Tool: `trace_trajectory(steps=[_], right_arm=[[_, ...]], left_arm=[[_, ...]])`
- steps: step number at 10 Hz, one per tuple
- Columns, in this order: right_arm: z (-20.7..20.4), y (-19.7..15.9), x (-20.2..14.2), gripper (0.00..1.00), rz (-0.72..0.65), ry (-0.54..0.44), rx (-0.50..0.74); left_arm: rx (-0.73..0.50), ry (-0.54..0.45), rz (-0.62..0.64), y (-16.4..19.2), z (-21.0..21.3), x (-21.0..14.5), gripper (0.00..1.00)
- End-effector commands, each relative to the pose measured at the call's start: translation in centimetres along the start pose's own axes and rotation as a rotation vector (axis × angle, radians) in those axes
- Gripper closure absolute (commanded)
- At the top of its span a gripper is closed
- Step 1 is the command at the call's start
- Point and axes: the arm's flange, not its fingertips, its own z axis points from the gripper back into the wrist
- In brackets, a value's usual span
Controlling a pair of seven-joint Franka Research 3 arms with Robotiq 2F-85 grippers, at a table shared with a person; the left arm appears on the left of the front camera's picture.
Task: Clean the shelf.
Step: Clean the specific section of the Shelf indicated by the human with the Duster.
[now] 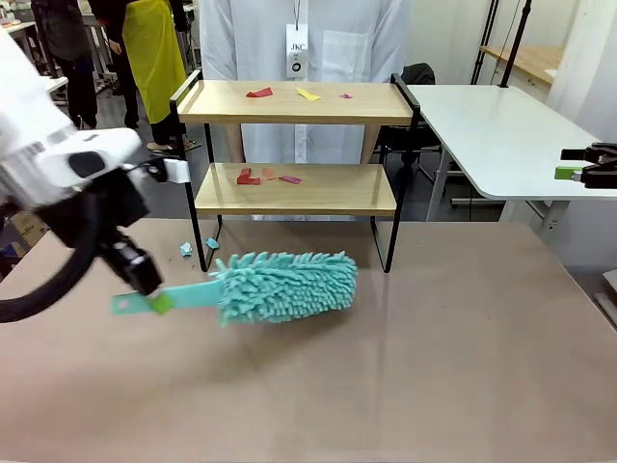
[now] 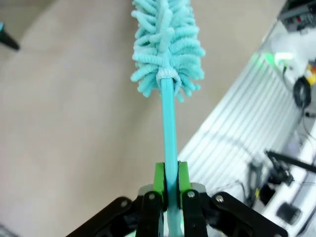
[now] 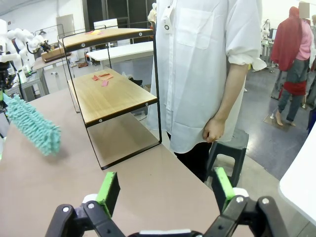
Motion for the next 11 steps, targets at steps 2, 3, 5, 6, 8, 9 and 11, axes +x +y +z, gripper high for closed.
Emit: trace_trajectory(steps=[2, 3, 5, 6, 8, 9, 11], right_arm=[[-0.1, 0.0, 0.3, 0.00, 0.005, -0.002, -0.008], [-0.1, 0.0, 0.3, 0.00, 0.005, -0.002, -0.008], [-0.1, 0.0, 0.3, 0.00, 0.005, -0.002, -0.008], [-0.1, 0.0, 0.3, 0.00, 0.005, -0.002, -0.008], [-0.1, 0.0, 0.3, 0.00, 0.005, -0.002, -0.008], [-0.1, 0.0, 0.3, 0.00, 0.005, -0.002, -0.008], [-0.1, 0.0, 0.3, 0.00, 0.005, -0.002, -0.008]], left_arm=[[0.105, 0.191, -0.105, -2.5, 7.5, -2.8, 0.87], [0.144, 0.272, -0.114, -3.0, 9.3, -2.7, 0.87], [0.153, 0.330, -0.091, -3.6, 12.4, -1.6, 0.87], [0.172, 0.376, -0.087, -4.4, 13.4, -0.3, 0.87], [0.199, 0.440, -0.062, -3.7, 14.3, 1.1, 0.87], [0.222, 0.489, -0.056, -3.0, 14.7, 1.4, 0.87], [0.193, 0.431, -0.060, -3.5, 13.5, 1.4, 0.87]])
